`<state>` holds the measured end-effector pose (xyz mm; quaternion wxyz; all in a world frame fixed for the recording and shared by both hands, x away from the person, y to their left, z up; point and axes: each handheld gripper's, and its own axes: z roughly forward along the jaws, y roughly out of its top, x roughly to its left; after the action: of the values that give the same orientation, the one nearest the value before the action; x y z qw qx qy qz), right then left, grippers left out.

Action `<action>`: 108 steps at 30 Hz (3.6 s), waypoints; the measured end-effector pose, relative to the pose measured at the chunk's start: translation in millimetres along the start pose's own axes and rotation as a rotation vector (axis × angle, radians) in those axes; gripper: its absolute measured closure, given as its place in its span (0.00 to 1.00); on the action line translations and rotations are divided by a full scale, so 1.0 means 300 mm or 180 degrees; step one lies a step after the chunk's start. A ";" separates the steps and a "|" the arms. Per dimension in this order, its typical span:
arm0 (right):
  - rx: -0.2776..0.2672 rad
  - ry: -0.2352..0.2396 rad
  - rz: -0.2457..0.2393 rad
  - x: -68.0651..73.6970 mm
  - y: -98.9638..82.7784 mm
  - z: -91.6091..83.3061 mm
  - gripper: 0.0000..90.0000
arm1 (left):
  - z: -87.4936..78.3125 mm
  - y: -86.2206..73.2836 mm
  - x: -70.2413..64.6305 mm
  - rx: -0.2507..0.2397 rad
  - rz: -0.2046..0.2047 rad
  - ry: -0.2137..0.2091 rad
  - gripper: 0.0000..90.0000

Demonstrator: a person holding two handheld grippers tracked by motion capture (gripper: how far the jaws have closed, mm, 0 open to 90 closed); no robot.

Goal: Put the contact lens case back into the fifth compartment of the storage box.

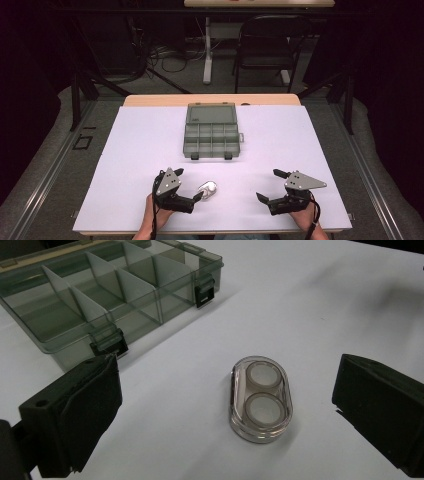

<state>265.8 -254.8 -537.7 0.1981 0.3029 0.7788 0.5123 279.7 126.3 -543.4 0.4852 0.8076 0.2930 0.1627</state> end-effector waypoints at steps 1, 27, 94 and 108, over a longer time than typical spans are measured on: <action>-0.0006 0.0002 0.0000 0.000 0.000 0.002 0.01 | 0.005 0.001 -0.003 0.0009 0.0010 -0.0015 0.00; 0.0069 0.0053 0.0039 -0.001 -0.001 0.005 0.01 | 0.113 0.007 -0.071 0.0557 0.0080 -0.0002 0.12; 0.0055 0.0008 -0.0025 -0.009 -0.011 -0.004 0.00 | 0.084 0.010 -0.072 0.0463 0.0087 -0.0005 0.54; 0.0066 0.0009 -0.0013 -0.007 -0.013 -0.006 0.00 | 0.064 0.027 -0.041 0.0384 0.0026 0.0034 0.54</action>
<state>265.3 -258.6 -540.5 0.1949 0.3027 0.7850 0.5041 283.3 102.3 -545.1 0.4335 0.8357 0.3016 0.1509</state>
